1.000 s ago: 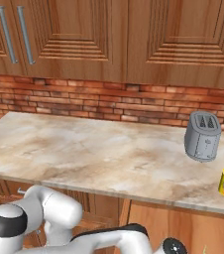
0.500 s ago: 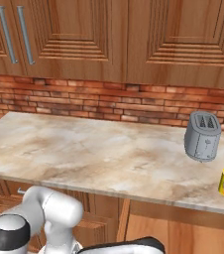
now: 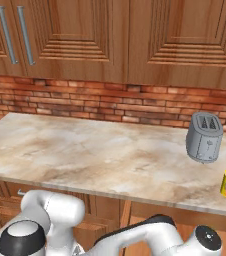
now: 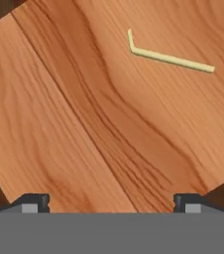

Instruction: Pick up the straw from the right drawer and put it inside the smoothie cup.

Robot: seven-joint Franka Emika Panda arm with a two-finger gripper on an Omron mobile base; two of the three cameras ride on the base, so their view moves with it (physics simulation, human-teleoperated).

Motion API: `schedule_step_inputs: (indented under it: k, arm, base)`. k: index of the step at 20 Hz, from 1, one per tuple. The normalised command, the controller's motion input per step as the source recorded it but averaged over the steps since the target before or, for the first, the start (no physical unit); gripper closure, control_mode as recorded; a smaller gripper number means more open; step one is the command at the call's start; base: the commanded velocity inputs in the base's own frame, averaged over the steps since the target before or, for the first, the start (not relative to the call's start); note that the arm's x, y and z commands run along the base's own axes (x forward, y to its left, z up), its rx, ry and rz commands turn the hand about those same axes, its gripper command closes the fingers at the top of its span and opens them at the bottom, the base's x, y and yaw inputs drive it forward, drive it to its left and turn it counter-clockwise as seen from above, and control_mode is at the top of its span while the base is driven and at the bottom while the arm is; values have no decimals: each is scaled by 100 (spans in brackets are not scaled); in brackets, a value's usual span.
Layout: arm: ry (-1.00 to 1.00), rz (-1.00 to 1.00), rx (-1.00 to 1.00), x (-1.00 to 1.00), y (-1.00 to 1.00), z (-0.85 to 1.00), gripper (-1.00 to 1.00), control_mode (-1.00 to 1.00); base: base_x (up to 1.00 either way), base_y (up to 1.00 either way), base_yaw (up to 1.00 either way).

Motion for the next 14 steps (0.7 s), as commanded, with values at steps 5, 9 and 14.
schedule_step_inputs:
  k: [5,9,14]
  arm:
    - [-1,26,0,38,-14,-14,-100,-100]
    - [-11,26,-5,0,-20,-17,-100,-100]
    - [-6,31,-5,0,-13,-32,-100,-100]
  base:
    - [0,0,0]
    - [0,0,0]
    - [0,0,0]
